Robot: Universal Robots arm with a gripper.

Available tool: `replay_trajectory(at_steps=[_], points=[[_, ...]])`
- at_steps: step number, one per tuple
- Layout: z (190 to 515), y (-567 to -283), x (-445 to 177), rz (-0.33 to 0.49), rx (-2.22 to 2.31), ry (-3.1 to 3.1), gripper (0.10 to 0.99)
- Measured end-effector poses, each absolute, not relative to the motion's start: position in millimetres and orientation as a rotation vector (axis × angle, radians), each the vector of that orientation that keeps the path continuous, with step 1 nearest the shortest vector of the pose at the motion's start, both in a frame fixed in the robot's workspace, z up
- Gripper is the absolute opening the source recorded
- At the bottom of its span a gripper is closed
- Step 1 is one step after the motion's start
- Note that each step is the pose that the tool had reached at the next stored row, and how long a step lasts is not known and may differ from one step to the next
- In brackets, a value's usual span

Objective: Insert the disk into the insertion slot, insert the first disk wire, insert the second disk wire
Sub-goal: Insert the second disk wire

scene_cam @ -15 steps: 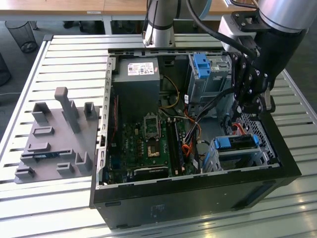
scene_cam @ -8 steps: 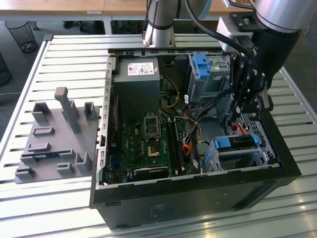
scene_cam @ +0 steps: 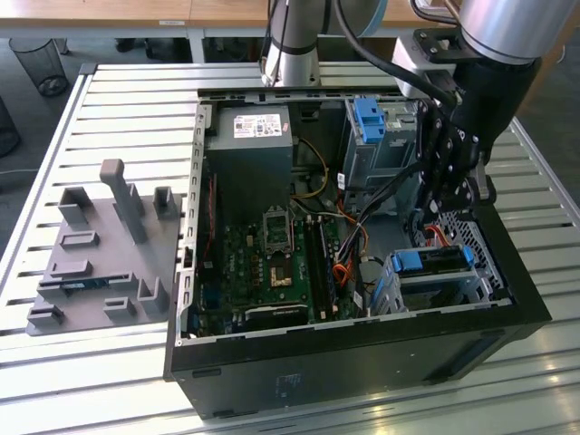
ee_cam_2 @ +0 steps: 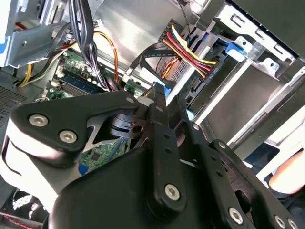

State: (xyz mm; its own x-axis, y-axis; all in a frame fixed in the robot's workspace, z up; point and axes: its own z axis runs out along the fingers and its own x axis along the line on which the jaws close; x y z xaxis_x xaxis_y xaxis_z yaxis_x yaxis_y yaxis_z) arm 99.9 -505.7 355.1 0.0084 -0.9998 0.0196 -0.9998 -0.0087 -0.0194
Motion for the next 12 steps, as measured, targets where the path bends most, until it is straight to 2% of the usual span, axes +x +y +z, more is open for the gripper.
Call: replay_trajectory(at_steps=[12], points=[[346.3, -501.1, 99.9, 0.076, 2.216, -2.196, 0.251]])
